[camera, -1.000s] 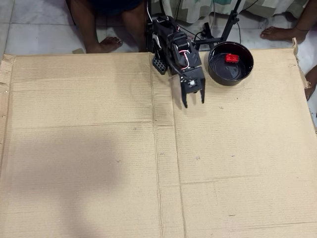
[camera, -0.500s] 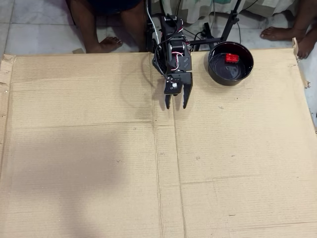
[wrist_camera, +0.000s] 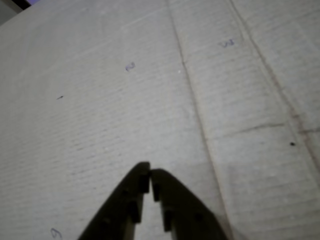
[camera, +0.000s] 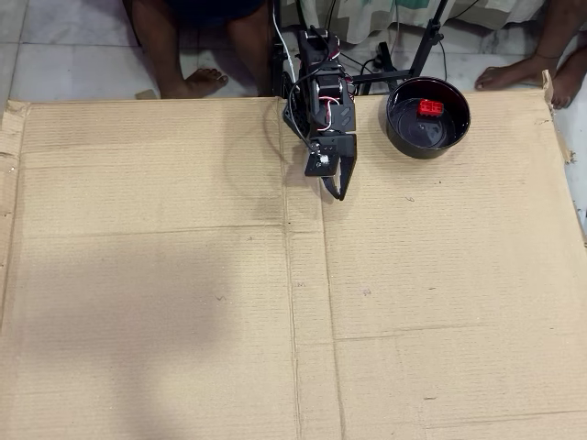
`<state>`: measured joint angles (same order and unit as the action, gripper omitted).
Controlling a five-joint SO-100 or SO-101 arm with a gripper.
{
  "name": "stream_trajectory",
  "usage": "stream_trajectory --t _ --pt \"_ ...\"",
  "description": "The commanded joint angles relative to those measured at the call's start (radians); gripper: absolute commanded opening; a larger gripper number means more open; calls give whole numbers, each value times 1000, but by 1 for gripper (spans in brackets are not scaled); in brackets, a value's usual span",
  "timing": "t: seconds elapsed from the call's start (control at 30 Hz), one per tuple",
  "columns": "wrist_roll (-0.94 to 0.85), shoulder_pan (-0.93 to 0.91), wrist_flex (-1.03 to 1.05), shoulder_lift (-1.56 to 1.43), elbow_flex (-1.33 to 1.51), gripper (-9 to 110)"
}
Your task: Grasp a lego block and put it in the bin.
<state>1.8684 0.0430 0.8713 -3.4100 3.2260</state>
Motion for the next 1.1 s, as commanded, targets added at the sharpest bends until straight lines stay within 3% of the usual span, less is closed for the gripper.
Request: stream_trajectory --t 0.0,0.3,0.63,1.07 --pt "-77 -6 -5 -9 14 0" --pt "-859 -46 -8 -9 14 0" --pt "-1497 -41 -57 -9 15 0" --pt "-1733 -38 43 -9 15 0"
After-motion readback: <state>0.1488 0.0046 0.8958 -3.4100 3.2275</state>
